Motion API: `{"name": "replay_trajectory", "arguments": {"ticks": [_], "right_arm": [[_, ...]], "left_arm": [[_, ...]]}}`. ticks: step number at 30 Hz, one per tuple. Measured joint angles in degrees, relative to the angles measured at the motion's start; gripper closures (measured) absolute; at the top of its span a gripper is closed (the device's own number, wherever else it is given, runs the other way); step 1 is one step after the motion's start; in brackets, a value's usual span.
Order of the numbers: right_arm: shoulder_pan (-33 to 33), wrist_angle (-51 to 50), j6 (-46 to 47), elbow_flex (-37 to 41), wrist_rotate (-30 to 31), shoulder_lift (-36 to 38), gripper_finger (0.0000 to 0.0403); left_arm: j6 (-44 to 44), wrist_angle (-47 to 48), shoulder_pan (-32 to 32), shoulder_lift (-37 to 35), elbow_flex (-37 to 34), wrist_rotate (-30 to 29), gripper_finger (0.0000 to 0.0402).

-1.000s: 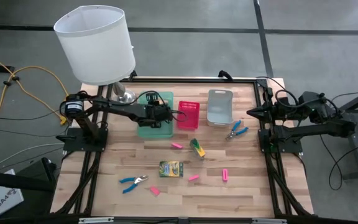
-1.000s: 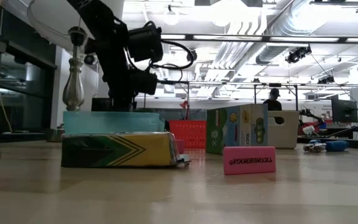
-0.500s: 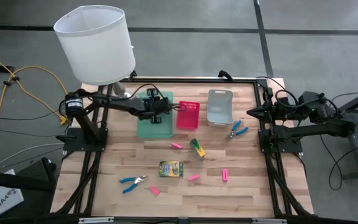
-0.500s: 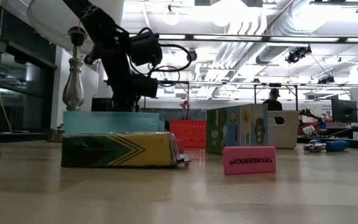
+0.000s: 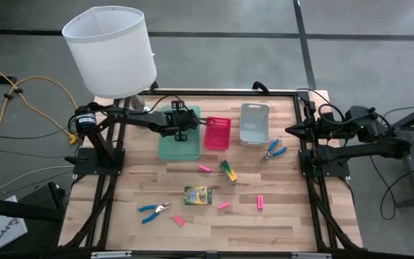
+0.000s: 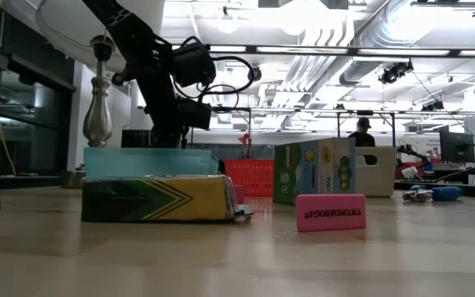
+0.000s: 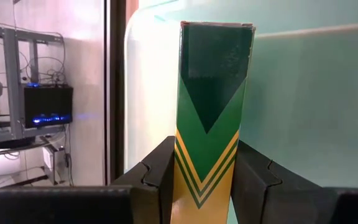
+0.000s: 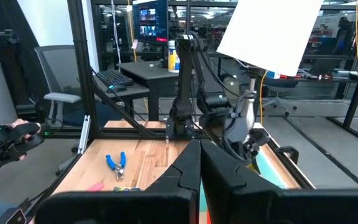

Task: Pick & Place School Supplies
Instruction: Put the yellow crayon box into the green bin

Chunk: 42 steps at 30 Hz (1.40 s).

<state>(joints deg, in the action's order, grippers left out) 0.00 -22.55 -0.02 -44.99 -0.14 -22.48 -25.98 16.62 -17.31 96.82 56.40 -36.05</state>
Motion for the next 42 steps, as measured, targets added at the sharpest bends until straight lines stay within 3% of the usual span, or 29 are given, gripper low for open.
{"name": "replay_trajectory", "arguments": {"ticks": [13, 33, 42], "right_arm": [[0.01, 0.00, 0.01, 0.00, 0.00, 0.00, 0.0401], [0.00, 0.00, -0.01, 0.01, -0.01, 0.01, 0.0401], [0.00, 0.00, -0.01, 0.01, 0.00, 0.00, 0.0401]], "left_arm": [[0.83, -0.90, -3.08, 0.42, -1.20, 4.57, 0.0281], [3.66, 0.30, -2.44, 0.39, -1.31, 7.34, 0.0278], [6.30, 2.39, -2.26, 0.39, -1.38, 10.32, 0.0238]]}}
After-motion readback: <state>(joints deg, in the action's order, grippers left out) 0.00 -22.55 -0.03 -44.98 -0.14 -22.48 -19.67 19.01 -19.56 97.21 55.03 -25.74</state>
